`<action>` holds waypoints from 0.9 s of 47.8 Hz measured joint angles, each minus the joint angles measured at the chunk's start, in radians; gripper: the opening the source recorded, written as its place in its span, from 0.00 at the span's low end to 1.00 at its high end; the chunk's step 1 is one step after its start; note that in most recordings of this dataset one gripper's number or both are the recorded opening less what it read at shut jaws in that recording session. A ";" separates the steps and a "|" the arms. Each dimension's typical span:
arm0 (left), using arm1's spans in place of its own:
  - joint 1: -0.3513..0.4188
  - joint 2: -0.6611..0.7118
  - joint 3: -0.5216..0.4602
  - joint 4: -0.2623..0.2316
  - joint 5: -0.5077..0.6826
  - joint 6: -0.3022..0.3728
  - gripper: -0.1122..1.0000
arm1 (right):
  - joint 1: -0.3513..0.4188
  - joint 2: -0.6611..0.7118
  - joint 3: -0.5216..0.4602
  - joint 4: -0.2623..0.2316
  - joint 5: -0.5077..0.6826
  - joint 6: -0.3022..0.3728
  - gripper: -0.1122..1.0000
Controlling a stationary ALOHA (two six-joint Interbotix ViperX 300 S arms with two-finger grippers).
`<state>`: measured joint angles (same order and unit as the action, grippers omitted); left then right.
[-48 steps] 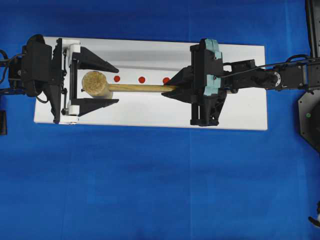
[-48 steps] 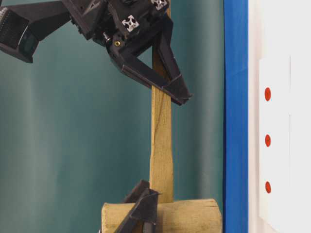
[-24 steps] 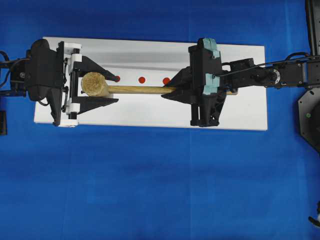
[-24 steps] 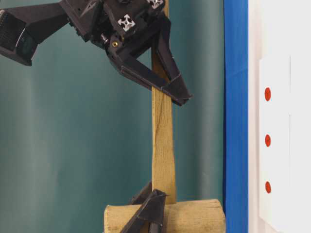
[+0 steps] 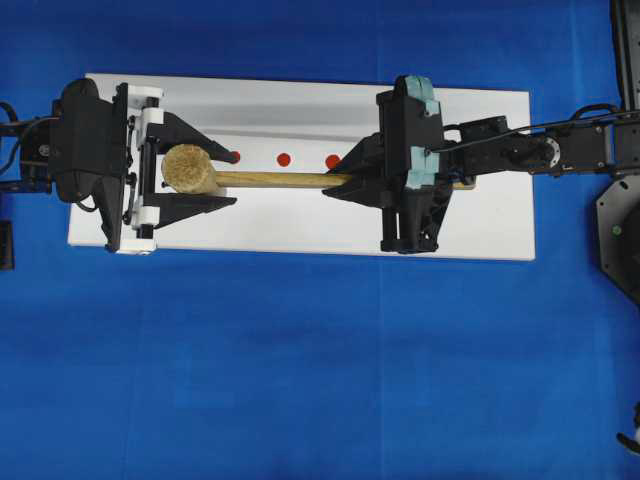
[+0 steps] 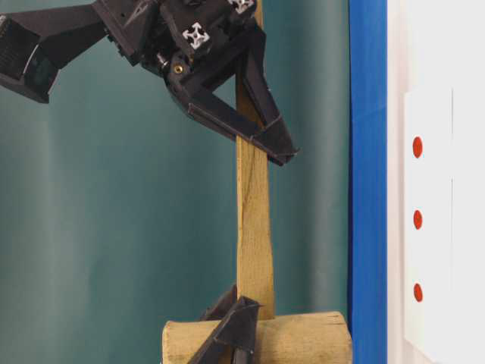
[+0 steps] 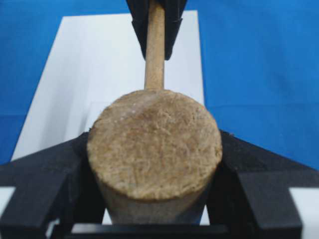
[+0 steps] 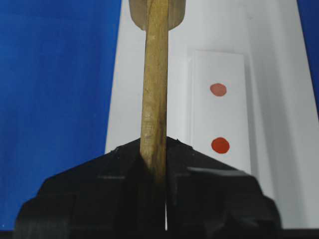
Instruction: Hit the mark with a hammer.
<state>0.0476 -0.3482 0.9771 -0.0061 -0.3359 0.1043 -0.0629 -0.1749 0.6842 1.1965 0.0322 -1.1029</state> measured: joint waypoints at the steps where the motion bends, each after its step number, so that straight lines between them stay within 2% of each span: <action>1: -0.002 0.000 0.000 0.000 0.000 -0.002 0.49 | 0.000 0.002 -0.002 0.000 0.002 0.000 0.20; 4: 0.000 0.002 0.000 0.002 0.002 0.000 0.49 | 0.003 0.000 -0.008 0.000 0.006 0.002 0.32; 12: 0.002 0.000 0.000 0.000 0.005 -0.005 0.49 | 0.009 0.000 -0.020 0.000 0.002 0.006 0.80; 15: 0.002 0.000 0.000 0.000 0.009 -0.008 0.49 | 0.008 0.000 -0.021 0.000 -0.003 0.006 0.92; 21: 0.002 0.000 0.000 -0.003 0.025 -0.012 0.49 | 0.011 0.000 -0.021 0.000 -0.012 0.008 0.89; 28: 0.002 -0.002 0.000 -0.005 0.028 -0.046 0.49 | 0.014 0.000 -0.021 0.000 -0.014 0.008 0.90; 37: 0.002 -0.031 -0.008 -0.008 0.034 -0.215 0.49 | 0.015 0.000 -0.021 0.000 -0.025 0.005 0.90; 43: -0.011 -0.051 -0.017 -0.008 0.035 -0.405 0.49 | 0.015 0.000 -0.021 0.000 -0.035 0.002 0.90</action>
<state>0.0368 -0.3988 0.9603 -0.0138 -0.3007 -0.3007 -0.0476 -0.1749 0.6627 1.1965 -0.0031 -1.1014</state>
